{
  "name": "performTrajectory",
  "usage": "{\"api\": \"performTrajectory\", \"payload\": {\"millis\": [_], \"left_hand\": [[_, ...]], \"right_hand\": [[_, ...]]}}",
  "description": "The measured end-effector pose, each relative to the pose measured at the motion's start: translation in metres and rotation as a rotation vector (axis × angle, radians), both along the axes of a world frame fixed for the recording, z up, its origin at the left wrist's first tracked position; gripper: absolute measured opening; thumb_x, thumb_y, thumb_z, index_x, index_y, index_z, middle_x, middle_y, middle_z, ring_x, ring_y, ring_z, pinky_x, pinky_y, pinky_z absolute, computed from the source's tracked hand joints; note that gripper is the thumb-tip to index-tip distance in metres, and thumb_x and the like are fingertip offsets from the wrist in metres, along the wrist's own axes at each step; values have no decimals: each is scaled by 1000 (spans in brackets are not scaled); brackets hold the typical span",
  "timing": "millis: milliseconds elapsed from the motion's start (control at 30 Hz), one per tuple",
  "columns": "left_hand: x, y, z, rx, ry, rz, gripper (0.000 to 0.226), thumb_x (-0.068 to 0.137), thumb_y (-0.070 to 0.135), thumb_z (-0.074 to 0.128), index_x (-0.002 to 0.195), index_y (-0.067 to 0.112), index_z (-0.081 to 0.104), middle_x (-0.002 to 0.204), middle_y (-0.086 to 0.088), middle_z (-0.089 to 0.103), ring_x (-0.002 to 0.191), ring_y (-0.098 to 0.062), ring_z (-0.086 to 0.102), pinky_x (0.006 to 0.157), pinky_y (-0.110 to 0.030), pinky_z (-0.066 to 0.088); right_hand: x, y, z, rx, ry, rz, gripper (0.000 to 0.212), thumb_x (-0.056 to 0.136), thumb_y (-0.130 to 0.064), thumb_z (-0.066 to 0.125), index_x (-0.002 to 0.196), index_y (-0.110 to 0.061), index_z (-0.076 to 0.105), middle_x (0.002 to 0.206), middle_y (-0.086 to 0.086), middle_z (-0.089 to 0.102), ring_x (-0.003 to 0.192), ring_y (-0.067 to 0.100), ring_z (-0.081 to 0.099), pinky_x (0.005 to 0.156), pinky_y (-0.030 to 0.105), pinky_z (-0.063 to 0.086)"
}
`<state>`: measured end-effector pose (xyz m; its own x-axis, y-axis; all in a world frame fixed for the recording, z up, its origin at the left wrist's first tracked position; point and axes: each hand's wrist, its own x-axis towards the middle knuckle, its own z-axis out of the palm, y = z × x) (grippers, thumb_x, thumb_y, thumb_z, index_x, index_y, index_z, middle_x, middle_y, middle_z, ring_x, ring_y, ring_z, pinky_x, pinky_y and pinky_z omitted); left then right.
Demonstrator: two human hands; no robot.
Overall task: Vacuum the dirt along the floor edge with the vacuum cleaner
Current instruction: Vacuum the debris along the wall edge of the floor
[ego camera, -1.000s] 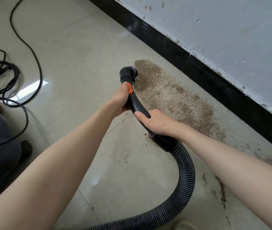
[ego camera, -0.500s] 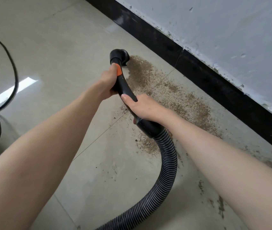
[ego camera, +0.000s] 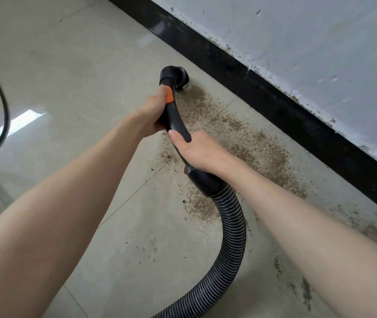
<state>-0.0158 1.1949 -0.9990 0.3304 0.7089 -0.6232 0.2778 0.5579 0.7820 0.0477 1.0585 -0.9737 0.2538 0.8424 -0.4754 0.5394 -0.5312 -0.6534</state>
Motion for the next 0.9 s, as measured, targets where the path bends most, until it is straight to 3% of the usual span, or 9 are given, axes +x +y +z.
{"api": "performTrajectory", "payload": {"millis": [167,367,500,700,800,900], "left_hand": [[0,-1,3,-17,-15,2,28,96,37,42,83,14,47,72,-2,46,59,-15,48,41,-16,44],[3,-6,9,-1,-6,-22,30,97,41,40,85,15,46,74,-3,46,61,-15,50,43,-19,44],[7,-12,12,-7,3,-44,31,98,42,39,84,15,47,75,-3,48,62,-15,51,48,-22,44],[18,-21,15,13,11,-51,33,99,42,38,83,14,46,75,-3,48,62,-15,51,46,-22,44],[22,-25,15,4,9,-70,32,99,42,38,84,15,45,76,-3,47,63,-15,50,47,-22,44],[26,-28,15,-1,5,-90,29,99,40,37,85,16,44,76,-3,46,63,-15,49,47,-21,44]], "right_hand": [[-4,1,6,-11,-44,0,57,97,-63,30,70,-16,48,83,13,69,83,31,66,83,46,55],[-3,-7,12,3,-21,-25,58,97,-62,31,86,-11,53,84,14,69,83,30,68,84,44,55],[-1,-15,15,4,-13,-51,56,97,-63,32,73,-15,49,77,9,68,75,27,67,71,37,55],[5,-23,15,-10,-22,-78,57,96,-64,33,68,-16,45,65,3,58,53,18,53,50,28,37],[8,-27,16,0,-15,-88,59,97,-62,34,63,-15,46,57,1,53,47,15,49,47,26,34],[9,-32,17,6,10,-105,58,97,-61,34,65,-15,47,62,3,57,52,18,52,49,27,36]]}}
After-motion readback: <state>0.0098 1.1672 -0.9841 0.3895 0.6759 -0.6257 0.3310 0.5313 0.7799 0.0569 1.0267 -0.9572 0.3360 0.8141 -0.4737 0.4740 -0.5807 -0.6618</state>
